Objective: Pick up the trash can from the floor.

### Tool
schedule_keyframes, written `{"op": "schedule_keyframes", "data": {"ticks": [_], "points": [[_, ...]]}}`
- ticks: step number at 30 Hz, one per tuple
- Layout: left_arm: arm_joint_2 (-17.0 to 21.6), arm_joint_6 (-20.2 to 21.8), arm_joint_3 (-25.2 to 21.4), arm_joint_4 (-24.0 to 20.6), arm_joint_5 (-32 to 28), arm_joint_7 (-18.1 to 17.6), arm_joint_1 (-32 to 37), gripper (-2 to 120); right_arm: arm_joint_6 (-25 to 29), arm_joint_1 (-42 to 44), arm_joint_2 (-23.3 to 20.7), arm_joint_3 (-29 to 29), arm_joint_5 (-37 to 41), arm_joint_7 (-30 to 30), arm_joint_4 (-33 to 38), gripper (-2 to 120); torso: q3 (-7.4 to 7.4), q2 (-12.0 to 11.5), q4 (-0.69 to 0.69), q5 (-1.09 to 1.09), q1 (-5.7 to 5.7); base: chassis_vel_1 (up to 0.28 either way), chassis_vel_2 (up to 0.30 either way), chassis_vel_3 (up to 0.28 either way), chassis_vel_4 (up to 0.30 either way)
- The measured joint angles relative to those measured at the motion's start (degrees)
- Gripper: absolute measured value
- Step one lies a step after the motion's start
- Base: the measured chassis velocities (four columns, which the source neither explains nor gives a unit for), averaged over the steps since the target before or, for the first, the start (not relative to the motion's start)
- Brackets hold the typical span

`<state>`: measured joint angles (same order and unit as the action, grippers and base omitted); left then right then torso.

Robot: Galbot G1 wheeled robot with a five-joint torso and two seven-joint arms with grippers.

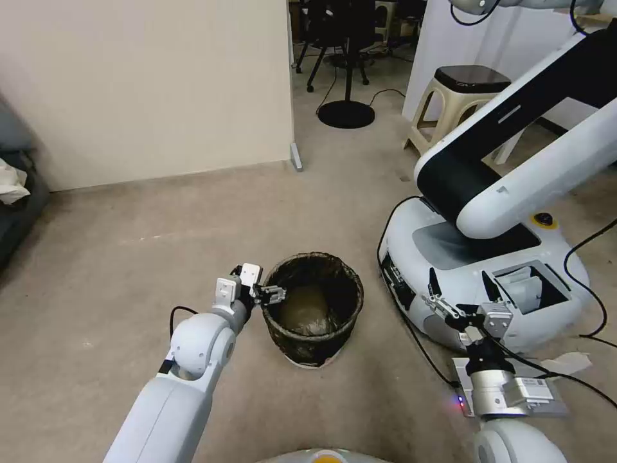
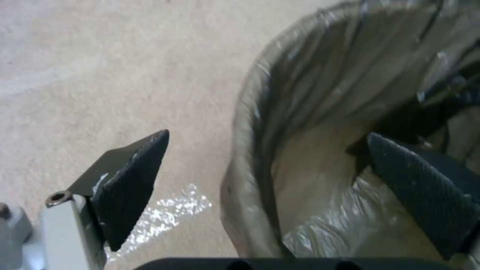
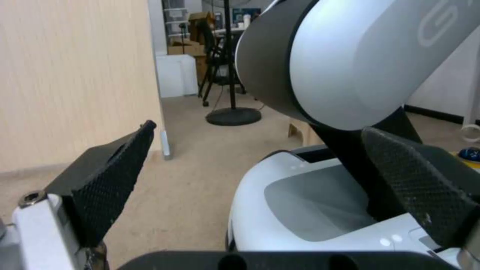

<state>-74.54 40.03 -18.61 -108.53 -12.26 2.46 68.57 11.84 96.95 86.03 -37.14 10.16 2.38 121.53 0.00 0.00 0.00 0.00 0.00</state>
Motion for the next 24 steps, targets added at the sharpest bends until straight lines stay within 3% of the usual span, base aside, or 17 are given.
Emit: {"op": "schedule_keyframes", "data": {"ticks": [6, 24], "points": [[-0.1, 2.0, 1.0, 0.1, 0.2, 0.1, 0.0, 96, 0.1, 0.3, 0.0, 0.0, 0.0, 0.0, 0.2, 100, 0.0, 0.0, 0.0, 0.0, 0.0, 0.0, 0.0, 0.0, 0.0], [-0.3, 2.2, 2.9, 2.9, 0.1, -0.8, -1.8, 96, 0.4, 0.7, -0.5, -0.5, 0.4, -0.1, 0.4, 100, 0.0, 0.0, 0.0, 0.0, 0.0, 0.0, 0.0, 0.0, 0.0]]}}
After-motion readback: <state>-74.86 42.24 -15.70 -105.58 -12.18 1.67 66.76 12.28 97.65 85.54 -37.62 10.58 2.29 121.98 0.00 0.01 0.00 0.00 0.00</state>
